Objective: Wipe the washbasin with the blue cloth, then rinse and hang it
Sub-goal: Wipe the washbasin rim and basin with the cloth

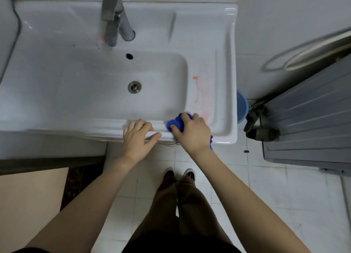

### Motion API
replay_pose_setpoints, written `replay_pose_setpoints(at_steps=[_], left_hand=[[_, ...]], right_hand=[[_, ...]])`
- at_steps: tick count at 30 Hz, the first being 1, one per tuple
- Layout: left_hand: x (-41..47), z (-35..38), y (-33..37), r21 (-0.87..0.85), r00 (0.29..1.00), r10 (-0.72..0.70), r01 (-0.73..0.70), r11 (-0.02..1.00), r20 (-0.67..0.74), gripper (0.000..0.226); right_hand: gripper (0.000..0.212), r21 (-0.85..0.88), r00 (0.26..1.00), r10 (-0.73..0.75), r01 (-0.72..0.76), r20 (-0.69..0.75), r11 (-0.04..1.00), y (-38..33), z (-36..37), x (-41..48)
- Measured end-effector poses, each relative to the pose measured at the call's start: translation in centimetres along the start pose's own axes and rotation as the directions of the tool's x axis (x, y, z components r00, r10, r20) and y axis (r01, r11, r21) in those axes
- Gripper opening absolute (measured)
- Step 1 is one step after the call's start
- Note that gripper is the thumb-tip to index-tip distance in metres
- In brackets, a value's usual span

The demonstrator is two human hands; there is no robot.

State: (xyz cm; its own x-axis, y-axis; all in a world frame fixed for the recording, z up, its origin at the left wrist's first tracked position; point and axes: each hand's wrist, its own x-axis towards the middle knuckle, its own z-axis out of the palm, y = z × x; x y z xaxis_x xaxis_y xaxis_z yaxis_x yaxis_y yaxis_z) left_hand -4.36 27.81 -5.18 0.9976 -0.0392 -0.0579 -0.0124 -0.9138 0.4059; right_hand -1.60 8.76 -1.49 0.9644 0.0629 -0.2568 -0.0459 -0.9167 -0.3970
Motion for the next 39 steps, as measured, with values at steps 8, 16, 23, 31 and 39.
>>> replay_pose_setpoints(at_steps=[8,16,23,31,39], left_hand=[[0.0,-0.1,0.7,-0.071,1.0,-0.016,0.015,0.997,-0.027,0.041],[0.2,0.4,0.0,-0.067,0.998,-0.001,-0.003,0.998,-0.061,0.032],[0.4,-0.1,0.4,0.024,0.999,0.02,-0.019,1.0,-0.045,0.036],[0.5,0.5,-0.1,-0.009,0.995,0.058,-0.059,0.998,-0.083,0.03],[0.5,0.2,0.2,-0.015,0.998,0.03,-0.03,0.999,-0.05,0.028]], right_hand=[[0.043,-0.211,0.997,-0.022,0.006,-0.073,0.978,10.8,-5.7,0.2],[0.041,-0.156,0.974,-0.054,0.019,-0.219,0.988,10.7,-9.0,18.2],[0.039,-0.102,0.98,-0.17,0.16,-0.106,0.982,12.1,-6.0,2.9],[0.045,-0.095,0.967,-0.095,0.075,-0.236,0.993,12.1,-9.6,21.1],[0.041,-0.235,0.959,-0.186,0.135,-0.212,0.963,10.3,-8.0,17.2]])
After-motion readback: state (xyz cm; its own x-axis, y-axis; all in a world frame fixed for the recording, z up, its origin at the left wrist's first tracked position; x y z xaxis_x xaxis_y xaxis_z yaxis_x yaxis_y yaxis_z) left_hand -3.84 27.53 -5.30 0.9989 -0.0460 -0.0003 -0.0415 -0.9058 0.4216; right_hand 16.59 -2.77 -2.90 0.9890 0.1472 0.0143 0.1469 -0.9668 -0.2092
